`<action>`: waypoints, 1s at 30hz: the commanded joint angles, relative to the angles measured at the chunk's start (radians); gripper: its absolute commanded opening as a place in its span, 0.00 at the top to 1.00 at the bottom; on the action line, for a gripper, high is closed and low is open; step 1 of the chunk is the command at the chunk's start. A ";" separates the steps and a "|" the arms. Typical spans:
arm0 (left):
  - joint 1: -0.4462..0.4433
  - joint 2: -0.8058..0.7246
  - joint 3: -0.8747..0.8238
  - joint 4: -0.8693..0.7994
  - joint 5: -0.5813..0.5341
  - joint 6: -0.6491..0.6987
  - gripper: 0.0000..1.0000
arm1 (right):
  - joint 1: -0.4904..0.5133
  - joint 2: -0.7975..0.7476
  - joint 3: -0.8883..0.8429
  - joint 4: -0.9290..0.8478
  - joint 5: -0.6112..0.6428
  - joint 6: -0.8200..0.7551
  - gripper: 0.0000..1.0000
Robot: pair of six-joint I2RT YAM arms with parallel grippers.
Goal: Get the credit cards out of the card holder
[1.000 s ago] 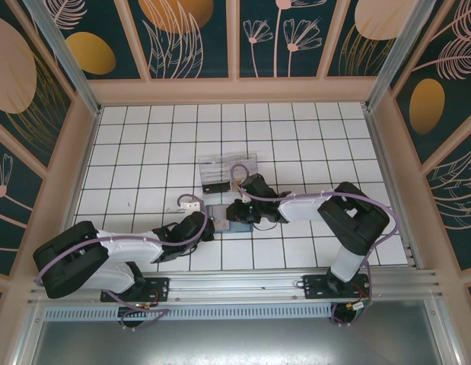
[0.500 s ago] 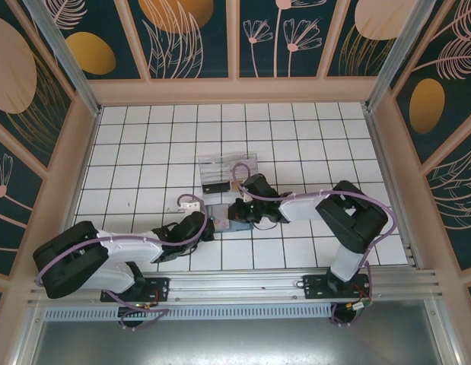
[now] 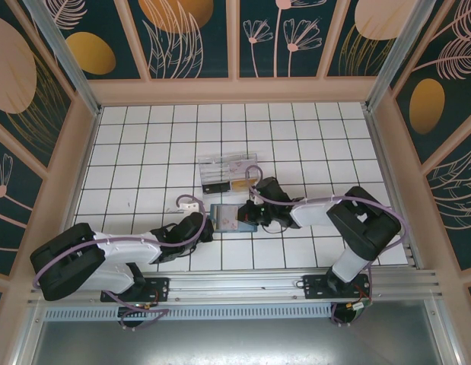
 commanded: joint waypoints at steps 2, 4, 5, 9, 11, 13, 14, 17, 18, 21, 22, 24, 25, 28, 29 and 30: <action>0.005 -0.010 -0.006 -0.018 -0.009 -0.008 1.00 | -0.018 -0.038 -0.035 -0.041 0.024 -0.013 0.99; 0.005 -0.008 -0.007 -0.020 -0.009 -0.005 1.00 | -0.028 -0.048 -0.033 -0.058 0.026 -0.030 0.99; 0.005 -0.006 -0.007 -0.020 -0.009 -0.005 1.00 | -0.036 -0.053 -0.033 -0.069 0.027 -0.038 0.99; 0.005 -0.006 -0.006 -0.017 -0.008 -0.005 1.00 | -0.069 -0.058 -0.031 -0.082 -0.003 -0.075 0.98; 0.005 -0.002 -0.005 -0.013 -0.004 -0.005 1.00 | -0.075 -0.049 -0.021 -0.095 -0.008 -0.095 0.98; 0.005 -0.001 -0.004 -0.014 -0.002 -0.006 1.00 | -0.085 -0.043 -0.009 -0.110 -0.011 -0.117 0.97; 0.005 0.000 -0.004 -0.014 -0.001 -0.005 1.00 | -0.090 -0.042 -0.006 -0.116 -0.012 -0.125 0.97; 0.005 0.000 -0.003 -0.015 -0.002 -0.005 1.00 | -0.115 -0.036 -0.001 -0.126 -0.029 -0.152 0.97; 0.005 0.000 -0.001 -0.017 -0.003 -0.004 1.00 | -0.125 -0.034 -0.001 -0.127 -0.036 -0.161 0.97; 0.005 0.002 0.002 -0.018 -0.001 -0.002 1.00 | -0.151 -0.031 0.003 -0.138 -0.053 -0.192 0.97; 0.005 0.005 0.004 -0.018 -0.001 -0.002 1.00 | -0.160 -0.026 0.010 -0.145 -0.061 -0.206 0.97; 0.006 0.012 0.009 -0.019 0.003 0.003 1.00 | -0.172 -0.016 0.026 -0.160 -0.072 -0.225 0.97; 0.006 0.017 0.014 -0.020 0.004 0.004 1.00 | -0.174 -0.013 0.033 -0.164 -0.075 -0.231 0.97; 0.005 0.021 0.021 -0.024 0.007 0.007 1.00 | -0.183 -0.009 0.046 -0.174 -0.078 -0.246 0.97; 0.005 0.022 0.022 -0.023 0.007 0.006 1.00 | -0.188 -0.007 0.048 -0.177 -0.079 -0.249 0.97; 0.006 0.022 0.023 -0.022 0.007 0.008 1.00 | -0.192 -0.007 0.051 -0.180 -0.083 -0.252 0.97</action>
